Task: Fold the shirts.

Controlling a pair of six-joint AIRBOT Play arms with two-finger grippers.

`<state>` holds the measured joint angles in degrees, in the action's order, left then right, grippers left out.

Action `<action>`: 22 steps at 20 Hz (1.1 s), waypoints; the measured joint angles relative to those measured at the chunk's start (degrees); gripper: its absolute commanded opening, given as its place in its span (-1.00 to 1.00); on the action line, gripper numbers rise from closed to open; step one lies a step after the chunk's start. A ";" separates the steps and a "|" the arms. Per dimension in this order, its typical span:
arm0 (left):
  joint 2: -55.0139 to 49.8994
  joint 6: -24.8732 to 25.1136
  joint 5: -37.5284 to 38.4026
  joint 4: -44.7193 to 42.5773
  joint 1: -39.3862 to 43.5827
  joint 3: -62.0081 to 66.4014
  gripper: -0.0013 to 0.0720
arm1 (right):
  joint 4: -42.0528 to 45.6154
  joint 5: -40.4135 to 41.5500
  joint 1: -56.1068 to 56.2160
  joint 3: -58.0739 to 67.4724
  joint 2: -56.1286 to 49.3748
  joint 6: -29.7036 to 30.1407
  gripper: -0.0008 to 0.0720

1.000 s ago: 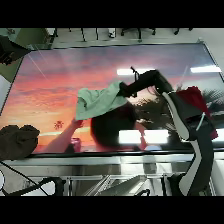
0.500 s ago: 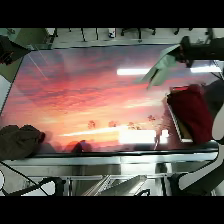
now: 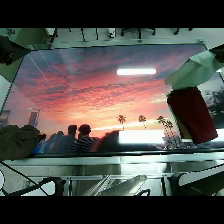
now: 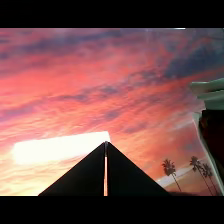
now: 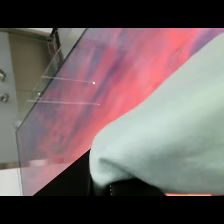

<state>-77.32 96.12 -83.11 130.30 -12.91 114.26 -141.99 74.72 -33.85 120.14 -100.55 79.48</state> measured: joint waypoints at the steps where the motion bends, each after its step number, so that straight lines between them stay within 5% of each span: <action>1: 0.00 -0.02 0.00 -0.02 0.00 0.00 -0.93 | 0.00 0.15 -0.81 -0.02 0.52 0.00 -0.91; 6: 0.00 -0.07 0.00 -0.07 0.00 0.00 -0.93 | -0.17 -1.77 -2.03 -0.42 2.03 2.29 -0.91; 15: -0.11 -0.24 0.90 -0.22 0.00 0.00 -0.93 | -1.99 -21.99 4.39 -1.88 0.13 20.55 -0.91; 22: -0.11 -0.20 1.84 -0.22 0.00 0.00 -0.93 | -2.10 -11.45 0.46 -1.95 -3.37 27.26 -0.92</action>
<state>-77.43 95.92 -81.28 130.08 -12.91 114.26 -144.09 63.26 -33.39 118.19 -103.92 106.74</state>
